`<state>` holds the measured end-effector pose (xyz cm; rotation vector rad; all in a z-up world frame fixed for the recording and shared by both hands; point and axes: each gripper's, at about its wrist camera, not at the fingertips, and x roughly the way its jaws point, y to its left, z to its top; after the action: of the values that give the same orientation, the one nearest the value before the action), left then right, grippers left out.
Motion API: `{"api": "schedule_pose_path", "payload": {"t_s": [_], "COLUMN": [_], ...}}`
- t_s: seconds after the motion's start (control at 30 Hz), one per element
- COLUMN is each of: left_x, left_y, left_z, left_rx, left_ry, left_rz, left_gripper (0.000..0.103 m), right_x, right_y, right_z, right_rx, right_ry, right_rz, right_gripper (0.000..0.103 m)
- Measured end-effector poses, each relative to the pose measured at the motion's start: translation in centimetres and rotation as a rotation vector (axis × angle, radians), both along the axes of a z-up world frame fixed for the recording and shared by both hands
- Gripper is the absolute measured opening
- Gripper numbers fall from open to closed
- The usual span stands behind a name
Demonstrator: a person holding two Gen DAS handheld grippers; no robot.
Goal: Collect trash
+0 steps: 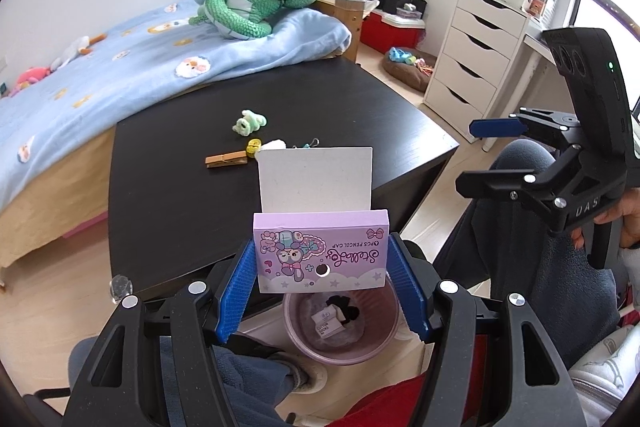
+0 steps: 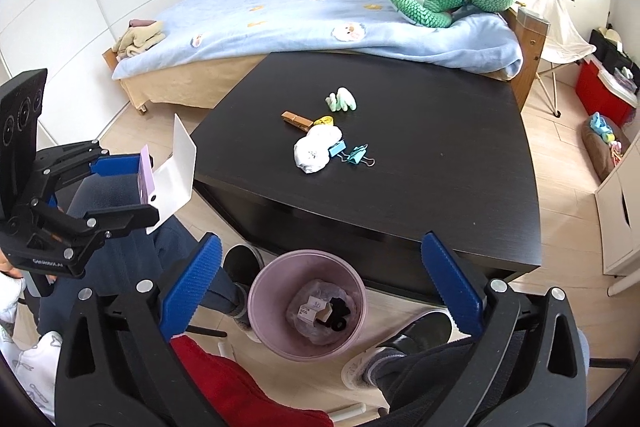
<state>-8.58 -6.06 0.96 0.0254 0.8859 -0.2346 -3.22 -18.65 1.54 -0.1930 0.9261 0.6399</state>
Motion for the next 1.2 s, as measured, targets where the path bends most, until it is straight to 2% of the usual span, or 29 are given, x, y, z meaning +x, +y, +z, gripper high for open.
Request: {"api": "schedule_pose_path", "payload": {"t_s": [0.4,0.43,0.47,0.5,0.67,1.2], "left_x": [0.5,0.5,0.6,0.5,0.7,0.9], "left_y": [-1.5,-1.6,-1.6,-1.5,-1.2,1.1], "left_z": [-0.5,-0.5,-0.6,-0.6,-1.2,-0.8], "left_rx": [-0.014,-0.015,-0.020,-0.028,-0.024,-0.028], "left_ry": [0.029,0.032,0.028,0.016,0.034,0.002], "left_rz": [-0.067,-0.067,-0.064,-0.060,-0.030,0.091], "left_gripper": [0.063,0.067,0.084,0.091,0.093,0.095], "right_x": [0.5,0.6,0.7,0.7,0.7,0.9], "right_y": [-1.4,-1.5,-1.6,-1.6,-1.7,-1.3], "right_z": [0.8,0.8,0.8,0.8,0.5,-0.2], "right_rx": [0.022,0.026,0.029,0.031,0.030,0.024], "right_ry": [-0.019,-0.018,-0.016,-0.014,-0.008,0.005], "right_rz": [-0.053,-0.056,-0.059,-0.061,-0.064,-0.069], "right_gripper": [0.099,0.099,0.099,0.099,0.099,0.099]}}
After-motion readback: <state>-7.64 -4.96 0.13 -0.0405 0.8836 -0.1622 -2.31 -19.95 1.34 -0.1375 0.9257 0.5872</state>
